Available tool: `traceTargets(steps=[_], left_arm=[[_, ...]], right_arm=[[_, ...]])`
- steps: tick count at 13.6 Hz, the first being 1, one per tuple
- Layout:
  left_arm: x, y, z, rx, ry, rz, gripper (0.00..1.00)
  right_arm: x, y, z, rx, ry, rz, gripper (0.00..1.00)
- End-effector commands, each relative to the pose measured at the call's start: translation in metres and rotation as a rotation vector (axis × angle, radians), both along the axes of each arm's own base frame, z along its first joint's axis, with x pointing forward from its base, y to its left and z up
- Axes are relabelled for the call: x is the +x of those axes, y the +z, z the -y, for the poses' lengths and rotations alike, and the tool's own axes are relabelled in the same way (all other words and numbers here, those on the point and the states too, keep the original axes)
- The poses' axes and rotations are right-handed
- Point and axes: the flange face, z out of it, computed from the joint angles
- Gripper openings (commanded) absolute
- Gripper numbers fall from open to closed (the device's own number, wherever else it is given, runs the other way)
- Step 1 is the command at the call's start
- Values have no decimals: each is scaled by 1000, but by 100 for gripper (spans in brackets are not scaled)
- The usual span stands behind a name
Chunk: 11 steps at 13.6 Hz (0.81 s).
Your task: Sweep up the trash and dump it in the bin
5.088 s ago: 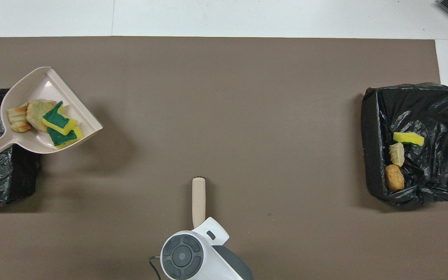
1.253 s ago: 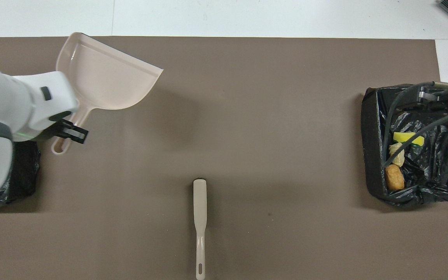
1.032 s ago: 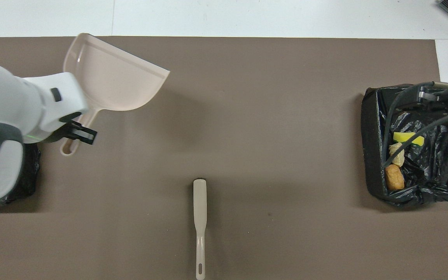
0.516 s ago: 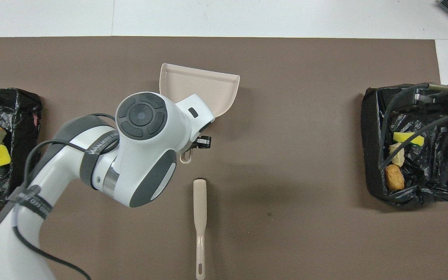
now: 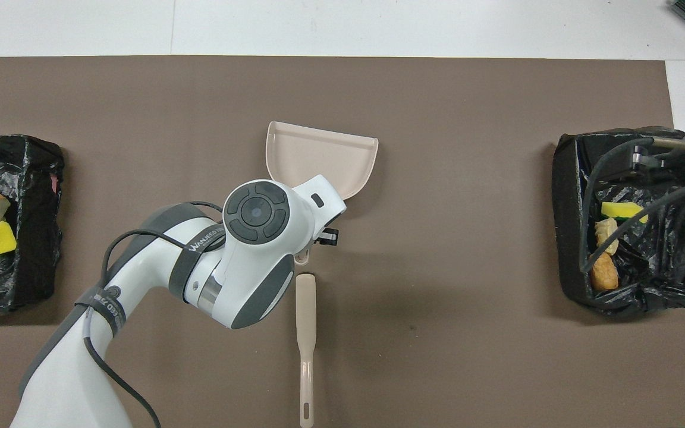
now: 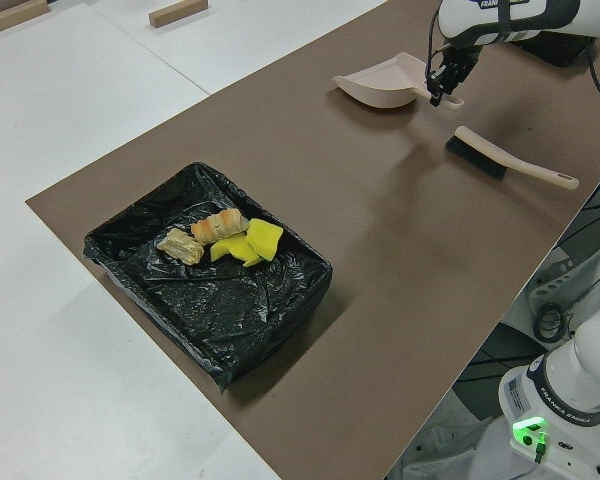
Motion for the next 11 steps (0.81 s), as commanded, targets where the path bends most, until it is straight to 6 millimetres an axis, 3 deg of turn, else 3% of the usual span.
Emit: traceTargets(steps=[1, 4, 5, 6, 7, 9, 11], left_arm=[[-9, -3, -8, -17, 28, 13, 0], [-7, -5, -11, -27, 67, 11, 2], [-8, -6, -11, -32, 99, 3, 23], [-9, -7, -13, -30, 126, -7, 54], [-10, -7, -14, -25, 141, -16, 100], [-5, -1, -17, -29, 162, -10, 100], [4, 14, -32, -29, 191, -4, 100]], right_arm=[[-3, 5, 5, 19, 18, -6, 100], [-5, 5, 2, 18, 24, -14, 100], [-7, 7, 1, 18, 27, -11, 100], [-8, 7, 1, 18, 30, -15, 100], [-9, 8, 0, 18, 30, -14, 100], [-8, 8, 0, 18, 30, -12, 100], [-7, 7, 3, 18, 25, -11, 100]])
